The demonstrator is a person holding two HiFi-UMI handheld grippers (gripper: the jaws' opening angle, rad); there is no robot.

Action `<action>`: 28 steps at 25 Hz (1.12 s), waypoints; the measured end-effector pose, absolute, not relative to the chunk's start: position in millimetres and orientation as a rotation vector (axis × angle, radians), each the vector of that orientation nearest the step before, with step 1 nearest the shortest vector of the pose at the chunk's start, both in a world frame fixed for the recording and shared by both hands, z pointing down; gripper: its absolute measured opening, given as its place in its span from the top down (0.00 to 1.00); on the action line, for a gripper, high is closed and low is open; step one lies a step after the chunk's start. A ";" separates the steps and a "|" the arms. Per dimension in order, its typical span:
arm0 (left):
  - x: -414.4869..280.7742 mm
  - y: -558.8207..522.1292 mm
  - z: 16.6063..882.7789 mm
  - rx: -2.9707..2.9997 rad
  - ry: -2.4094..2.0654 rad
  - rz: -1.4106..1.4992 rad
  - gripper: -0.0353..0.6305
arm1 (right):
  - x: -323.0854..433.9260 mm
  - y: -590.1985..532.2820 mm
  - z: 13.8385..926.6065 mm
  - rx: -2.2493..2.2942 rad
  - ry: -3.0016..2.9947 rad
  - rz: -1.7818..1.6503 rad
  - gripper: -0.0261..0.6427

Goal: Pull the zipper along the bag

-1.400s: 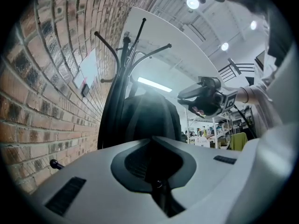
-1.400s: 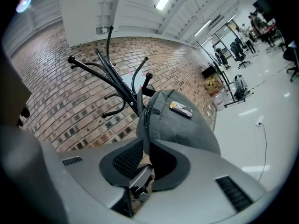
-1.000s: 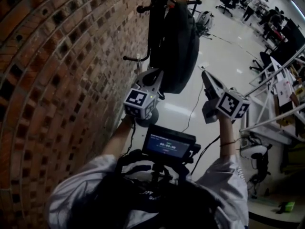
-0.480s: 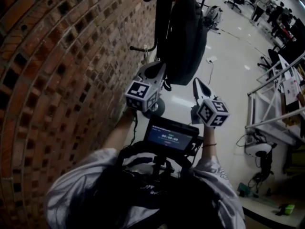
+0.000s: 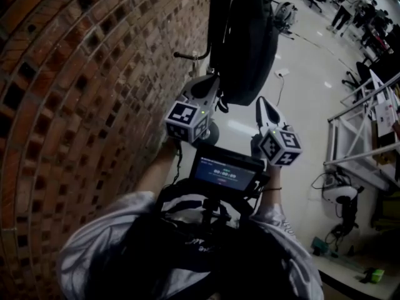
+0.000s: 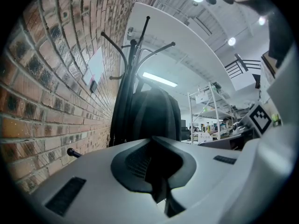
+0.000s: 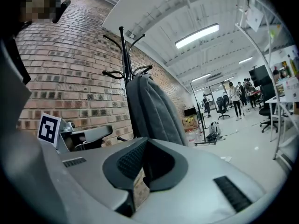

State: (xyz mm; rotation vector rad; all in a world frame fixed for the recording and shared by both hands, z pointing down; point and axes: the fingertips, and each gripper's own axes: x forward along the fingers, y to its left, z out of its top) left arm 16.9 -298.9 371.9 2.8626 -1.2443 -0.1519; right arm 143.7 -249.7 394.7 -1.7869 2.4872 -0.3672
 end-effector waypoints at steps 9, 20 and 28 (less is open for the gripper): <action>26.8 -296.1 375.4 2.862 -1.223 -0.141 0.94 | 143.7 -250.4 394.1 -1.829 2.529 -0.292 0.97; 28.3 -299.5 377.2 2.868 -1.231 -0.153 0.94 | 136.2 -251.3 389.1 -1.795 2.533 -0.297 0.97; 27.6 -299.0 377.5 2.863 -1.234 -0.164 0.94 | 137.4 -249.9 391.3 -1.808 2.551 -0.298 0.97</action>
